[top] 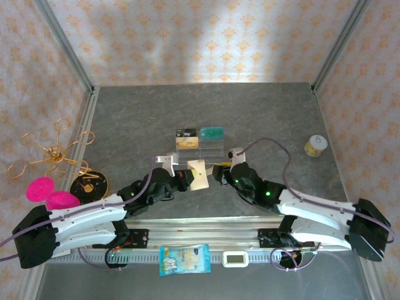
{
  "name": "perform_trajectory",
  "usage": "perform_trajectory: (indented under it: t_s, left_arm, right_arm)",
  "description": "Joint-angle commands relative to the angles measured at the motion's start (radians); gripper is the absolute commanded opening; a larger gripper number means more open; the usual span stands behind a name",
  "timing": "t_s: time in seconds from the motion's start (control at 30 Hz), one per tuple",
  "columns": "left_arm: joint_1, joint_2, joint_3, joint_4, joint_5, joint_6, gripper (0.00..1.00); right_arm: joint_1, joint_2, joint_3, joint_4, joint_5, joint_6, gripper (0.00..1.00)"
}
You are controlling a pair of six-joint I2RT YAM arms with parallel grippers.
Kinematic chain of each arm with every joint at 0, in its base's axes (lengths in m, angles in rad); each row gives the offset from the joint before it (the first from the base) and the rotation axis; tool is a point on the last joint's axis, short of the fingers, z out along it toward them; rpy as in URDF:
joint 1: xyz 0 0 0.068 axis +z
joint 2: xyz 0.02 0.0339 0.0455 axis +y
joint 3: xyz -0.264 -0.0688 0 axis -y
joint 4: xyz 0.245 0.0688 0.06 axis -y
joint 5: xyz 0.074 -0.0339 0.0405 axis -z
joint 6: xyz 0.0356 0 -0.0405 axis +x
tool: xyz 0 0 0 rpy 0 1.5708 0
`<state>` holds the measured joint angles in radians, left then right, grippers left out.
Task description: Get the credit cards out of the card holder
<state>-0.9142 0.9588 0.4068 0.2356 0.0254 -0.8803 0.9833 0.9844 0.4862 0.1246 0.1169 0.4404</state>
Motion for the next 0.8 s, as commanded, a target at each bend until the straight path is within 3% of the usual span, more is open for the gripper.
perform_trajectory:
  t_s: [0.0, 0.03, 0.13, 0.4, 0.57, 0.77]
  left_arm:
    - [0.012, -0.038, -0.020, 0.045, 0.013, 0.020, 0.00]
    - [0.014, -0.042, -0.026, 0.053, 0.015, 0.020, 0.00]
    - [0.018, -0.046, -0.037, 0.079, 0.030, 0.018, 0.00]
    - [0.023, -0.092, -0.067, 0.130, 0.051, 0.004, 0.00]
    - [0.030, -0.113, -0.086, 0.147, 0.064, -0.005, 0.00]
    - [0.045, -0.120, -0.101, 0.197, 0.085, -0.026, 0.00]
  right_arm:
    - [-0.005, -0.110, -0.053, 0.111, -0.160, -0.015, 0.57]
    - [-0.005, -0.123, -0.063, 0.139, -0.204, -0.003, 0.62]
    - [-0.005, -0.085, -0.048, 0.160, -0.262, 0.041, 0.65]
    - [-0.054, -0.016, -0.056, 0.142, -0.207, 0.162, 0.66]
    - [-0.116, -0.042, -0.129, 0.266, -0.335, 0.218, 0.66]
    - [-0.124, 0.025, -0.148, 0.359, -0.444, 0.255, 0.55]
